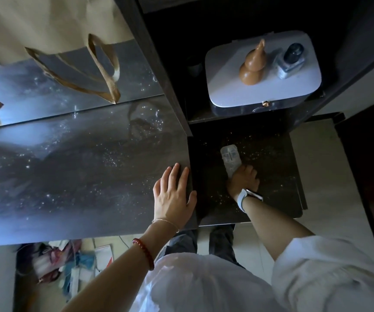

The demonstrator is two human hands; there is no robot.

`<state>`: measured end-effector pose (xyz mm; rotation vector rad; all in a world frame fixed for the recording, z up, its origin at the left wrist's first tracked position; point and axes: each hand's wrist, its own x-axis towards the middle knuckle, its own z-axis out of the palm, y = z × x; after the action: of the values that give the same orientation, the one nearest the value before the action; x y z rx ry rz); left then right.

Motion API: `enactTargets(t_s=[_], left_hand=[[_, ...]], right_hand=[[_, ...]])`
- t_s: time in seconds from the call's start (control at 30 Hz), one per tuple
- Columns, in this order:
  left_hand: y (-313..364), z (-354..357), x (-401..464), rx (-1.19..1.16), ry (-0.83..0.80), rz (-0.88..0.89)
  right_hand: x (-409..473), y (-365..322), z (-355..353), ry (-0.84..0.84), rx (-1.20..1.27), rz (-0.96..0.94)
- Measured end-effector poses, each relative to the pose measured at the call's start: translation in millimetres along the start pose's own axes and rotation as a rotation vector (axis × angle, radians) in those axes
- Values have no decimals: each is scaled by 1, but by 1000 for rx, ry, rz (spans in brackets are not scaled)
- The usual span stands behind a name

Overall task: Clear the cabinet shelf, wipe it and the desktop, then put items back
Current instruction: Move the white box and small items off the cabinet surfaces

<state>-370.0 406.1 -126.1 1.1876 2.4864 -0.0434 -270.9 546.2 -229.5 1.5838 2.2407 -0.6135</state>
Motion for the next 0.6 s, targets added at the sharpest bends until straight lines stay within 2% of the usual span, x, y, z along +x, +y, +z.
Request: enactTargets(t_s=[0.07,0.2,0.27,0.33,0.4,0.47,0.6], left_hand=[[-1,1,0,10,19,5],[1,2,0,19,54,9],[1,1,0,0,55,4],[1,0,-1,-14,41,7],[0,-3,0,-13,28,13],[-1,-7,1,-16,21,24],[-1,-12,-1,-62,16,42]], right_hand=[[-10,1,1,-37,-22,-30],[-33,15,5,-167,323,-114],[-51,18,-14,-63,532,-166],[-67,17,-40,158,635,-289],[-75,16,-68,388,617,-433],[-78,11,-98,503,573,-533],[-75,-10,-146,720,474,-566]])
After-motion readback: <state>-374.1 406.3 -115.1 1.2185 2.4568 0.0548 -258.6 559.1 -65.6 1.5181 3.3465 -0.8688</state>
